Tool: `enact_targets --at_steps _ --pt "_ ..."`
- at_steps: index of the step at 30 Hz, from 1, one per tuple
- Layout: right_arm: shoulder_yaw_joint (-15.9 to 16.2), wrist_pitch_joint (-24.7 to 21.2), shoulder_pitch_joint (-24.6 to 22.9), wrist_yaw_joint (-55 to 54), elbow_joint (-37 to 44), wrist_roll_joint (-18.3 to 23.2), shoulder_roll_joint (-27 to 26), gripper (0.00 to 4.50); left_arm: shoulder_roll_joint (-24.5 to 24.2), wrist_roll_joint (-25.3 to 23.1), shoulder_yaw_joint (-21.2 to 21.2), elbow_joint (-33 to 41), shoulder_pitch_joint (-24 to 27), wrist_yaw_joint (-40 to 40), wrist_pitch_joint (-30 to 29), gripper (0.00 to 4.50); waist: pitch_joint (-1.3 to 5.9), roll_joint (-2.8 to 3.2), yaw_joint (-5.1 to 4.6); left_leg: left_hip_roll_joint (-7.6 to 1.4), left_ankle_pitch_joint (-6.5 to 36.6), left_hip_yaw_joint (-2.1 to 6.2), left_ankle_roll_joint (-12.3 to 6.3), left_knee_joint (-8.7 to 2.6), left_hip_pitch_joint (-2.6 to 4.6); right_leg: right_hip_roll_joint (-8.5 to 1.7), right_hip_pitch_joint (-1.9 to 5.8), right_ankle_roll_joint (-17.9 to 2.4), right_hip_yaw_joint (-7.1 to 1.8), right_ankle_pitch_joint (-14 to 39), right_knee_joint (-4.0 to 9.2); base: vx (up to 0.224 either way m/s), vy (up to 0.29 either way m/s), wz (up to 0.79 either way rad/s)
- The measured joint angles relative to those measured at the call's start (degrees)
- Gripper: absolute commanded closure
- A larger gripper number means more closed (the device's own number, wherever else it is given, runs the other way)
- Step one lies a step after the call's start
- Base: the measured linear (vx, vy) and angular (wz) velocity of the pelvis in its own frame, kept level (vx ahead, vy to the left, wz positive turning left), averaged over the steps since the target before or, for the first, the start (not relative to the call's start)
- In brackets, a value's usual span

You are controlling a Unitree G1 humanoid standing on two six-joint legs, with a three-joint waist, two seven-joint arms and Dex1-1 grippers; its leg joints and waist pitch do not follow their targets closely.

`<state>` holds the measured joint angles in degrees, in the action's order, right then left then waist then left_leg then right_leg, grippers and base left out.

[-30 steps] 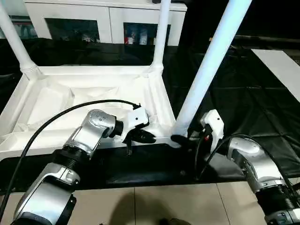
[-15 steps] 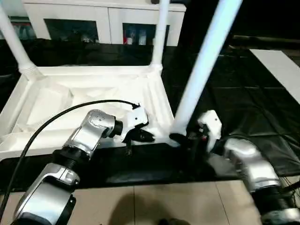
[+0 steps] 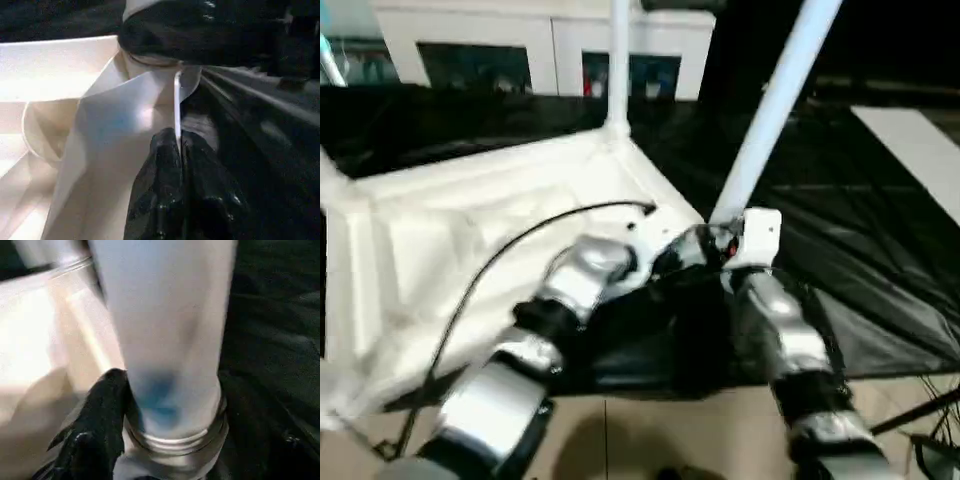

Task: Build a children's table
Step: Rotate leg to tighten

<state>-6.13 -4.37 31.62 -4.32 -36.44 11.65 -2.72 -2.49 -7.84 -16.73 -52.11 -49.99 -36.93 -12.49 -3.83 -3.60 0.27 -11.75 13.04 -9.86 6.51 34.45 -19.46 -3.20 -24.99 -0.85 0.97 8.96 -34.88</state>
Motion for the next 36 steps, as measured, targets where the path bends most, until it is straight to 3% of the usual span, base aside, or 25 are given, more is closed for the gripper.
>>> enact_targets --at_steps 3,4,7,9,13,16,20,22,28,32,36 --pt "-1.76 1.44 2.35 -5.08 -2.76 0.03 -2.67 1.93 1.57 -0.71 0.15 -3.12 -1.44 2.30 1.61 4.50 0.01 0.00 0.09 0.01 0.00 0.00 -0.01 0.01 -0.03 -0.01 0.02 0.02 0.00 0.02 0.06 0.000 0.000 0.00" --pt "-1.90 1.64 2.43 -5.55 -2.93 -0.04 -2.86 1.64 1.71 -0.86 0.15 -3.41 -1.53 2.46 1.85 4.50 0.01 0.00 0.14 0.02 0.00 -0.01 -0.02 0.00 -0.03 -0.03 0.03 0.02 0.00 0.02 0.08 0.000 0.000 0.00" --pt "-2.30 2.22 2.08 -5.38 -2.74 -0.02 -3.25 1.64 1.78 -0.98 0.11 -3.83 -1.59 2.47 2.53 4.50 0.01 -0.01 0.22 0.04 -0.01 -0.02 -0.04 0.01 -0.03 -0.06 0.05 0.02 0.00 0.01 0.10 0.000 0.000 0.00" --pt "-2.32 2.21 1.77 -5.39 -2.26 -0.04 -3.02 1.23 1.66 -0.97 0.11 -3.86 -1.59 2.46 2.60 4.50 0.01 0.00 0.28 0.03 -0.01 -0.02 -0.04 -0.01 -0.03 -0.06 0.04 0.02 0.01 0.01 0.09 0.000 0.000 0.00" --pt "-1.67 0.68 -0.99 -5.18 1.16 -0.34 -2.07 0.94 1.59 -0.97 -0.11 -3.96 -1.58 1.71 3.64 4.50 -0.04 0.07 0.51 0.03 -0.02 -0.02 -0.06 -0.02 -0.08 -0.06 0.00 0.03 0.01 0.02 0.10 0.000 0.000 0.00" --pt "0.98 -0.69 -4.94 -2.46 6.62 -1.90 1.44 0.83 1.40 -1.01 -1.03 -3.46 -1.26 -0.81 5.04 4.50 -0.09 0.15 1.42 0.03 -0.05 -0.03 -0.13 -0.06 -0.15 -0.07 -0.04 0.08 0.02 0.05 0.15 0.000 0.000 0.00" --pt "3.45 -0.79 -7.86 3.96 11.89 -3.42 6.65 0.83 0.23 -0.86 -1.30 -0.84 0.14 -4.89 5.01 4.50 -0.14 0.31 1.74 0.02 -0.09 -0.06 -0.19 -0.11 -0.13 -0.08 -0.06 0.10 0.01 0.06 0.15 0.000 0.000 0.00" --pt "5.08 -2.58 -11.59 13.35 17.21 -2.11 11.91 0.83 -1.88 -0.43 -2.26 2.96 2.14 -9.70 4.92 4.50 -0.16 0.36 1.93 0.00 -0.10 -0.06 -0.20 -0.17 -0.13 -0.08 -0.06 0.15 0.03 0.09 0.15 0.000 0.000 0.00" --pt "8.13 -8.91 -16.88 32.95 25.99 3.74 23.12 0.83 -6.96 0.97 -3.52 7.67 4.89 -18.68 5.95 4.50 -0.13 0.37 1.54 -0.01 -0.14 -0.06 -0.27 -0.15 -0.05 -0.07 0.02 0.17 0.03 0.10 0.14 0.000 0.000 0.00" --pt "10.21 -10.47 -20.29 47.28 26.51 4.44 32.51 0.83 -12.97 2.66 -3.93 14.46 8.52 -27.03 4.82 4.50 -0.08 0.12 0.82 -0.11 -0.07 0.01 -0.16 -0.17 0.00 0.02 -0.01 0.19 0.08 0.11 0.13 0.000 0.000 0.00" --pt "11.52 -10.12 -18.50 51.74 24.57 4.71 31.41 0.83 -15.35 3.21 -4.32 17.41 9.54 -31.73 3.84 4.50 -0.04 0.06 0.25 -0.11 -0.03 0.02 -0.09 -0.15 -0.05 0.00 0.00 0.19 0.14 0.12 0.12 0.000 0.000 0.00"
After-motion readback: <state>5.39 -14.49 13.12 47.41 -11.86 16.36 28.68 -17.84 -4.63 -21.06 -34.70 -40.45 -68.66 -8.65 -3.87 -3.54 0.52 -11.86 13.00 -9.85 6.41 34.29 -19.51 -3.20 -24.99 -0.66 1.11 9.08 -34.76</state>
